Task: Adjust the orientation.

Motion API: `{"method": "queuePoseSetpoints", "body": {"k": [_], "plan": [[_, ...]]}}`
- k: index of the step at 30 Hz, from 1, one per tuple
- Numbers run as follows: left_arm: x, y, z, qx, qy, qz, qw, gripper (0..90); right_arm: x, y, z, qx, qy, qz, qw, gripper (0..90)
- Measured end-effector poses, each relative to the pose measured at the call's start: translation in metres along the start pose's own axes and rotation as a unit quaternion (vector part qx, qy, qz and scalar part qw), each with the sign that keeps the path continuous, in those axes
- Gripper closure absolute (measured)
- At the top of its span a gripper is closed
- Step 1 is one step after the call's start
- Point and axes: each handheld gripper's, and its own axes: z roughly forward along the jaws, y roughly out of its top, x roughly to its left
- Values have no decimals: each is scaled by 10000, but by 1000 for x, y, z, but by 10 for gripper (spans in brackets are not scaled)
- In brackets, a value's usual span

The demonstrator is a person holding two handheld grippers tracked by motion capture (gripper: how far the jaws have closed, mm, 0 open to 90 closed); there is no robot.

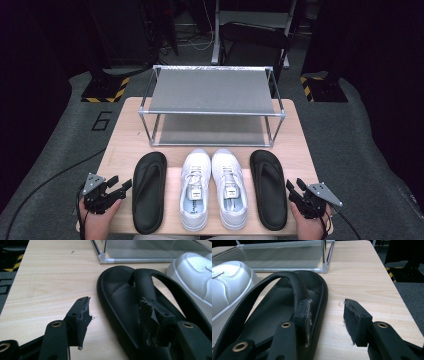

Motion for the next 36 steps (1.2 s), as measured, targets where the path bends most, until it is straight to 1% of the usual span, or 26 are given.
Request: {"method": "queuePoseSetpoints", "body": {"k": [1, 2, 3, 5, 6, 8, 10, 11, 12, 14, 16, 17, 19, 22, 24, 25, 26, 27, 29, 31, 32, 33, 36], "plan": [[-1, 1, 0, 2, -29, 2, 10000, 414, 0, 0, 0, -10, -50, 15, 10000, 567], [-2, 1, 0, 40, -52, 12, 10000, 417, 0, 0, -1, -17, -60, 12, 10000, 565], [-5, 2, 0, 14, -79, 3, 10000, 419, -1, 0, -1, -29, -29, 28, 10000, 565], [-9, 3, 0, 95, -159, 60, 9998, 433, -1, 0, -2, -53, -55, 75, 9999, 564], [-12, 3, 1, 98, -182, 86, 9997, 440, -2, 0, -3, -64, -67, 72, 9999, 564], [-16, 3, 4, 54, -169, 105, 9998, 442, -2, -1, -4, -63, -90, 106, 9999, 564], [-18, 3, 6, 211, -238, 127, 9994, 446, -4, -1, -4, -75, -81, 92, 9999, 563], [-18, 2, 8, 234, -242, 143, 9993, 446, -4, -1, -4, -75, -81, 92, 9999, 563], [-19, 2, 9, 311, -299, 137, 9990, 446, -4, -1, -4, -67, -71, 102, 9999, 563], [-25, -1, 12, 349, -333, 147, 9987, 447, -4, -1, -4, -72, -63, 126, 9999, 562], [-29, -4, 15, 544, -355, 167, 9978, 472, -4, -1, -4, -64, -64, 126, 9999, 561], [-32, -5, 17, 631, -331, 196, 9973, 472, -4, -1, -4, -64, -64, 126, 9999, 561], [-37, -8, 20, 875, -207, 362, 9953, 507, -4, -1, -4, -67, -63, 127, 9999, 560], [-41, -10, 21, 834, -11, 480, 9954, 558, -4, -1, -5, -76, -67, 142, 9998, 559], [-43, -10, 21, 962, 33, 543, 9939, 610, -4, -1, -5, -78, -52, 154, 9998, 558], [-43, -11, 22, 916, 48, 542, 9943, 627, -5, -2, -5, -75, -52, 173, 9998, 557], [-44, -11, 24, 972, 37, 541, 9938, 654, -5, -2, -4, -68, -55, 188, 9998, 557], [-44, -11, 25, 1013, 21, 581, 9931, 674, -5, -2, -4, -79, -58, 196, 9998, 558], [-44, -11, 25, 1007, 4, 603, 9931, 683, -5, -2, -4, -90, -77, 212, 9997, 558], [-41, -11, 26, 924, -119, 563, 9941, 689, -6, -2, -5, -103, -59, 212, 9997, 558], [-40, -11, 26, 935, -173, 523, 9941, 690, -6, -2, -5, -100, -57, 239, 9996, 557], [-39, -10, 27, 973, -251, 545, 9934, 690, -6, -2, -5, -100, -57, 239, 9996, 557], [-36, -7, 31, 968, -389, 530, 9931, 691, -7, -3, -4, -101, -51, 266, 9996, 555]]}}
